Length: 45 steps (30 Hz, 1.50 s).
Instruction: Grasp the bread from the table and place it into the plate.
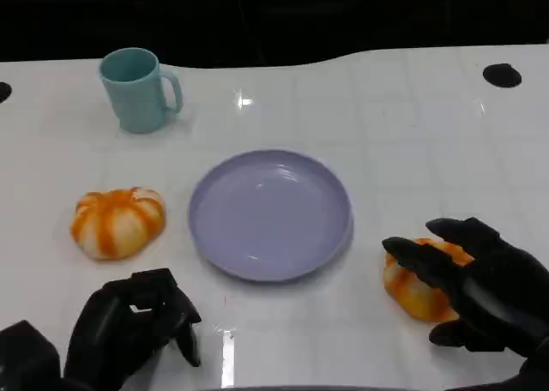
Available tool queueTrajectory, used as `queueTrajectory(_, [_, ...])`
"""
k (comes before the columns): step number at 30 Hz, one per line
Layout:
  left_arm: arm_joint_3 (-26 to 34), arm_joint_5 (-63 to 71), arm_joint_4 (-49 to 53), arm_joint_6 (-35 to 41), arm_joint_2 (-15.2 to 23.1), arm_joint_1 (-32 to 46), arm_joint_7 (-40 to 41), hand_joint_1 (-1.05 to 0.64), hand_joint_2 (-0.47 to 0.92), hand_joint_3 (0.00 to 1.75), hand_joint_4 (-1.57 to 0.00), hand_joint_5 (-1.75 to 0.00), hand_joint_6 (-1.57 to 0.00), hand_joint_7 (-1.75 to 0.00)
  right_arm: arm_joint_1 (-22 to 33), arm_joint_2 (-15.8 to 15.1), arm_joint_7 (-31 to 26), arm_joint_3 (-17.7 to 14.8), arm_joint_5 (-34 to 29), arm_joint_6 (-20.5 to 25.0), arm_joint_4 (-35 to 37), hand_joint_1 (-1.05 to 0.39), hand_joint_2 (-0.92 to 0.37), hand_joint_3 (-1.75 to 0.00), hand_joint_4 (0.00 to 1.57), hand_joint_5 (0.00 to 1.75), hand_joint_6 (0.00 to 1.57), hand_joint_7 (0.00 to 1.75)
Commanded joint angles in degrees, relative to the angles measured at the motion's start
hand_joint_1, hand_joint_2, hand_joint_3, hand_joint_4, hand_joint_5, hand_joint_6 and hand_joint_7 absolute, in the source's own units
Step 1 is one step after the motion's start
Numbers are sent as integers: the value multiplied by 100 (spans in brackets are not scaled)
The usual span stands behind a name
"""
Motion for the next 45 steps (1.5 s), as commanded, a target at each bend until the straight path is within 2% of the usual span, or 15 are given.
queueTrajectory(1, [8, -4, -47, -1, 47, 14, 6, -94, 92, 7, -120, -142, -118, -98, -265, -172, -105, 167, 21, 149, 321, -51, -82, -1, 1, 35, 25, 0])
queueTrajectory(15, [-21, 36, -115, 5, 19, 53, 95, -96, 92, 6, -120, -142, -117, -99, -1067, -209, -227, 949, -82, 484, 1512, -55, -88, -2, 11, 32, 31, 2])
queueTrajectory(17, [-23, 27, -107, 4, 19, 47, 84, -95, 92, 6, -120, -142, -117, -99, -1192, -185, -208, 1052, -58, 531, 1673, -54, -90, -2, 21, 26, 39, 3])
queueTrajectory(18, [-24, 18, -107, 9, 19, 45, 78, -95, 92, 6, -120, -142, -117, -99, -1242, -172, -229, 1093, -42, 550, 1746, -50, -91, -2, 37, 24, 50, 4])
queueTrajectory(20, [-28, 23, -98, -7, 17, 42, 85, -95, 92, 6, -120, -142, -118, -99, -1376, -114, -464, 1144, 50, 465, 2026, -46, -92, -2, 55, 21, 61, 5])
queueTrajectory(21, [-30, 30, -93, -19, 16, 41, 92, -95, 92, 6, -120, -142, -118, -99, -1443, -91, -621, 1165, 106, 389, 2174, -39, -92, -2, 73, 43, 78, 7])
queueTrajectory(23, [-33, 36, -104, -27, 10, 48, 105, -95, 92, 7, -120, -142, -118, -100, -1570, -55, -935, 1198, 218, 220, 2464, -33, -92, -2, 78, 83, 94, 6])
queueTrajectory(24, [-35, 37, -115, -24, 6, 54, 111, -95, 92, 7, -121, -142, -118, -100, -1625, -42, -1070, 1210, 273, 130, 2596, -27, -92, -4, 84, 119, 111, 9])
queueTrajectory(27, [-41, 31, -148, 1, 6, 70, 113, -95, 92, 7, -121, -142, -118, -100, -1800, -51, -1538, 1302, 262, -61, 2944, -21, -92, -10, 87, 166, 133, 16])
queueTrajectory(28, [-41, 27, -155, 7, 6, 75, 111, -95, 92, 7, -121, -142, -118, -100, -1852, -56, -1673, 1352, 207, -56, 3020, -20, -90, -16, 88, 170, 125, 44])
queueTrajectory(30, [-44, 35, -150, -20, 8, 75, 106, -95, 92, 7, -121, -142, -118, -100, -1981, -48, -1890, 1438, 138, -13, 3173, -19, -81, -34, 87, 174, 93, 119])
queueTrajectory(31, [-44, 41, -144, -37, 9, 73, 106, -95, 92, 7, -121, -142, -118, -100, -2033, -43, -1967, 1473, 130, -1, 3238, -19, -73, -52, 86, 174, 84, 136])
queueTrajectory(33, [-42, 33, -149, -31, 8, 78, 103, -95, 92, 8, -121, -142, -118, -100, -2125, -33, -2104, 1539, 123, 14, 3355, -20, -62, -72, 87, 175, 81, 141])
queueTrajectory(38, [-39, 35, -181, -31, 5, 99, 124, -95, 92, 7, -122, -141, -118, -101, -2272, 54, -2826, 1593, 190, -62, 3653, -16, -47, -87, 92, 175, 86, 142])
queueTrajectory(45, [-20, -17, -129, -31, 28, 75, 34, -95, 92, 7, -121, -141, -118, -101, -2388, 218, -3868, 1461, 542, -691, 4048, -7, -21, -129, 98, 175, 88, 154])
